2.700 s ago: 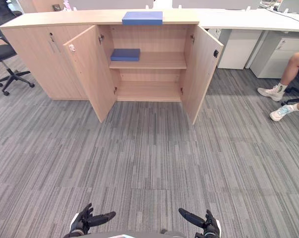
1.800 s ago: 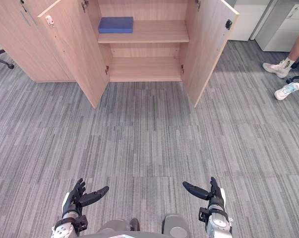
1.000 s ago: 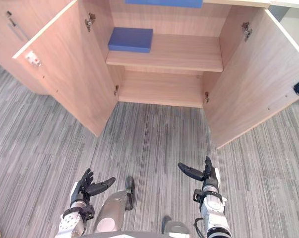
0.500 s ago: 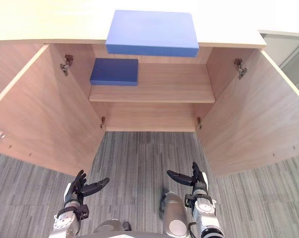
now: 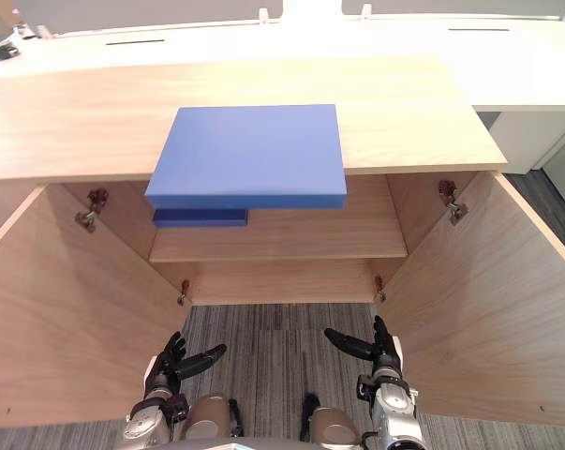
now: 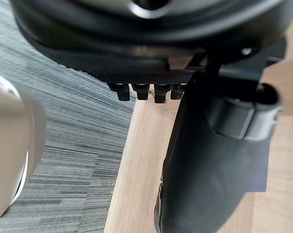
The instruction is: Walk over to the cabinet, pick up the folder, carry it to the office cabinet, place the folder inside the office cabinet, then close the office cabinet door
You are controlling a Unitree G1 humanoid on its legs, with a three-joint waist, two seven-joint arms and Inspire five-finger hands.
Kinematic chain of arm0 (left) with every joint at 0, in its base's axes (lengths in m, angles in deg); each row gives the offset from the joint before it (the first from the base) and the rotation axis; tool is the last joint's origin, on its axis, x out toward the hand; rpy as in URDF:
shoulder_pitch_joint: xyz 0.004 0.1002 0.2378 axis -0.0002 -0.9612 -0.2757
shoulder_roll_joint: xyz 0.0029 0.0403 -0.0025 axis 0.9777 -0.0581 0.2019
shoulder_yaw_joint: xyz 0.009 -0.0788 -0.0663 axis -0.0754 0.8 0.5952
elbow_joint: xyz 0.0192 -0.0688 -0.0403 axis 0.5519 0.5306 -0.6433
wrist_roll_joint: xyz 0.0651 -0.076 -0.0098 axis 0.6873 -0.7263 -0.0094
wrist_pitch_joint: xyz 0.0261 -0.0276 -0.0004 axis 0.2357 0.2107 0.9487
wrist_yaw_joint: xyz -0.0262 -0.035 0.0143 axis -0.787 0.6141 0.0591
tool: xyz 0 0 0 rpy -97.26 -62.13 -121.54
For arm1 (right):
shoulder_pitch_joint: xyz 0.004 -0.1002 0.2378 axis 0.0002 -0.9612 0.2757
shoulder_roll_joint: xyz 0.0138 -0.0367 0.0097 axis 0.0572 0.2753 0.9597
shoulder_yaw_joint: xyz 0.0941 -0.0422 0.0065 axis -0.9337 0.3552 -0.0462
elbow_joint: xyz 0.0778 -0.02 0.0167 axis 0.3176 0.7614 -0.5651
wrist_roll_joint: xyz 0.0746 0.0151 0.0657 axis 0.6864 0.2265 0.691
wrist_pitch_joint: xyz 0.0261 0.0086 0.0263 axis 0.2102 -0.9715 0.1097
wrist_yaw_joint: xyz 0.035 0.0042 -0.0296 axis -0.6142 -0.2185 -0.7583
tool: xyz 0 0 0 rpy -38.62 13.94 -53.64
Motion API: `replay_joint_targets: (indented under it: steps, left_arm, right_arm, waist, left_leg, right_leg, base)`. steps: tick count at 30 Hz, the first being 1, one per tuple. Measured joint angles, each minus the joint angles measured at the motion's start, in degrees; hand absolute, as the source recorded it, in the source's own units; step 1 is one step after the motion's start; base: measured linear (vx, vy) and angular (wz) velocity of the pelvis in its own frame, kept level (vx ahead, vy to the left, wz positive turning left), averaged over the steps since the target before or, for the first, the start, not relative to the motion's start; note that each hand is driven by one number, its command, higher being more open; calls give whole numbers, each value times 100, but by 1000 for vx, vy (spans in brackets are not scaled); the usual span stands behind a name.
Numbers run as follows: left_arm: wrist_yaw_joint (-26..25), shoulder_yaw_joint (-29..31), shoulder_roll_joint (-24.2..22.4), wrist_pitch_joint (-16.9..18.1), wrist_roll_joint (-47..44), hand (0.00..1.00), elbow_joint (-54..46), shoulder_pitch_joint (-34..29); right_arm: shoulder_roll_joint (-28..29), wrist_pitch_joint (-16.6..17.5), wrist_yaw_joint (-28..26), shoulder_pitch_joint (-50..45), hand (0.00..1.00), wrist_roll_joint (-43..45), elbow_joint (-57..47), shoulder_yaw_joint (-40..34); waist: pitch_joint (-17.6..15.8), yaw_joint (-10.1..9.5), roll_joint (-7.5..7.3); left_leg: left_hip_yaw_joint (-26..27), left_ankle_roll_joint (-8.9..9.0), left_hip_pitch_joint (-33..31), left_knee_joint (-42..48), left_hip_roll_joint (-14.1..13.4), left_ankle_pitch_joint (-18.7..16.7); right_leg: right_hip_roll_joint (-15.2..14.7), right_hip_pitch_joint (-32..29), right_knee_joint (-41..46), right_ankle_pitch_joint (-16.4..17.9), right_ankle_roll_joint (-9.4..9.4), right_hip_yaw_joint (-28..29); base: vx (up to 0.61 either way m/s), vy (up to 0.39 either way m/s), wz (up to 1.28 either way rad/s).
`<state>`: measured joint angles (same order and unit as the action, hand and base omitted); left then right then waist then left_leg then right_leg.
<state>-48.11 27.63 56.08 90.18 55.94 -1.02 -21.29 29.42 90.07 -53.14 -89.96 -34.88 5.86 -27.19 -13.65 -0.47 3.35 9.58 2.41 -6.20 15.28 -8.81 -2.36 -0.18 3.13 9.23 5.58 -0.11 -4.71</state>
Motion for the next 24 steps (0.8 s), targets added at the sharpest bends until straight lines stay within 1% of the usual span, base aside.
replay_joint_targets:
  steps: [1,2,3,6,7,10,12,15,17,20,22,23,24]
  left_arm:
    - [0,0,52,-5,0,100,-50,29]
    - [-6,4,73,-3,4,100,-259,19]
    - [-12,10,74,0,9,100,-512,-12]
    - [-122,113,151,12,13,100,-1106,-76]
    - [-150,119,185,12,15,100,-1222,-91]
    - [-249,211,240,20,80,100,-2167,-281]
    - [-410,295,243,122,384,100,-3084,-543]
    - [-569,322,247,262,633,100,-3920,-797]
    - [-637,304,267,403,946,100,-4604,-908]
    - [-737,2,403,490,1268,100,-5412,-1031]
    - [-726,-410,694,648,1566,100,-5949,-1040]
    - [-719,-501,765,688,1621,100,-6056,-1038]
    - [-704,-686,931,762,1785,100,-6241,-1024]
  right_arm:
    - [24,-17,17,-36,100,0,23,-25]
    - [13,-14,15,-170,100,-1,17,-63]
    - [3,-14,14,-246,100,-1,24,-100]
    - [23,-14,-20,-323,100,0,49,-83]
    - [31,-14,-26,-348,100,0,61,-82]
    - [33,-13,-34,-422,100,1,88,-89]
    - [31,7,-21,-414,100,0,125,-91]
    - [41,47,-22,-422,100,-4,133,-86]
    - [38,133,-23,-415,100,-14,211,-79]
    - [4,163,-29,-417,100,-23,353,-16]
    - [-16,163,-56,-448,100,-34,487,78]
    - [-16,163,-59,-463,100,-47,488,92]
    - [-27,163,-61,-477,100,-71,494,139]
  waist:
    - [31,-3,-67]
    - [82,0,-161]
    - [92,1,-179]
    - [95,10,-176]
    - [95,9,-176]
    - [110,0,-196]
    - [116,-23,-197]
    - [141,-40,-198]
    - [157,-43,-199]
    - [266,-53,-186]
    - [339,-47,-163]
    - [362,-40,-156]
    - [395,-19,-145]
  left_leg:
    - [0,13,81,-112,116,21]
    - [3,-33,214,-387,283,91]
    - [13,-96,347,-657,428,175]
    - [9,-165,578,-1113,659,311]
    - [-12,-174,612,-1155,681,317]
    - [-155,-212,695,-1369,743,399]
    - [-178,-226,750,-1527,759,471]
    - [-189,-231,846,-1655,770,529]
    - [-223,-248,907,-1722,772,565]
    - [-257,-245,873,-1745,792,587]
    - [-285,-245,910,-1803,800,648]
    - [-287,-251,919,-1818,800,664]
    - [-289,-250,963,-1840,799,684]
  right_leg:
    - [-103,50,-31,20,46,0]
    - [-274,75,-38,118,173,-7]
    - [-399,106,-59,153,223,-26]
    - [-540,184,-143,207,310,-64]
    - [-554,215,-158,210,316,-85]
    - [-585,301,-221,211,318,-212]
    - [-587,300,-233,211,319,-222]
    - [-588,339,-233,211,318,-221]
    - [-590,388,-236,211,318,-227]
    - [-583,393,-301,212,319,-223]
    - [-581,423,-315,212,320,-226]
    - [-579,427,-314,212,320,-226]
    - [-575,461,-313,211,320,-226]
  base:
    - [234,160,14]
    - [200,131,27]
    - [188,118,20]
    - [129,61,11]
    - [108,22,18]
    - [65,-3,25]
    - [18,-10,6]
    - [-5,2,1]
    - [-41,4,5]
    - [-47,-3,6]
    - [-49,-3,7]
    - [-47,-7,2]
    - [-31,-9,0]
